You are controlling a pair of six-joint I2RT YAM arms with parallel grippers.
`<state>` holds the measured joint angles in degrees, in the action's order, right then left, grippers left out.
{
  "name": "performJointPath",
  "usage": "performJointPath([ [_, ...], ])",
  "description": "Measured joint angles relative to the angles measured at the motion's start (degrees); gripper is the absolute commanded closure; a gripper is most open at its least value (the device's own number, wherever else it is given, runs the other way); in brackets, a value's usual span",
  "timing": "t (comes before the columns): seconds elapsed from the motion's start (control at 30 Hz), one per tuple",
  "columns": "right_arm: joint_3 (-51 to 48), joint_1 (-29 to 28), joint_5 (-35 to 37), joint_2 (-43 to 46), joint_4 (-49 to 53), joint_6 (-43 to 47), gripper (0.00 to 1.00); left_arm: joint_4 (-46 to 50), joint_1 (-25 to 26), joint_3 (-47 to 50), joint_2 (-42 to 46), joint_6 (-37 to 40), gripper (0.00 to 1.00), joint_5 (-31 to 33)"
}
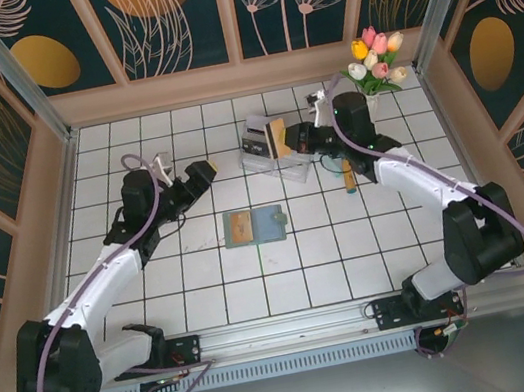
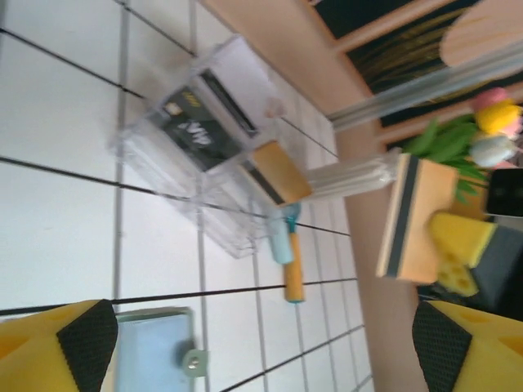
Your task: Take the credit cards out of the card holder
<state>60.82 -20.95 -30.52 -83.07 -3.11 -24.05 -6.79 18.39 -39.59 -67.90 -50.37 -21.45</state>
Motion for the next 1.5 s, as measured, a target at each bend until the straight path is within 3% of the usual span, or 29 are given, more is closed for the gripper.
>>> performJointPath([
  [0.43, 13.66, 0.42, 5.73, -11.93, 14.64, 40.28, 1.00, 9.90, -0.50, 0.17, -0.55, 11.67, 0.02, 6.58],
  [0.73, 23.52, 1.05, 8.11, -20.37, 24.26, 58.12, 1.00, 10.10, -0.52, 0.15, -3.93, 12.94, 0.01, 7.04],
  [1.03, 28.87, 2.60, 8.46, -26.21, 32.26, 67.73, 1.00, 10.40, -0.79, 0.15, -5.77, 13.51, 0.02, 6.93],
  [1.5, 32.65, 3.02, 11.10, -30.25, 36.04, 70.69, 1.00, 10.34, -0.90, 0.15, -7.50, 13.53, 0.02, 6.01],
])
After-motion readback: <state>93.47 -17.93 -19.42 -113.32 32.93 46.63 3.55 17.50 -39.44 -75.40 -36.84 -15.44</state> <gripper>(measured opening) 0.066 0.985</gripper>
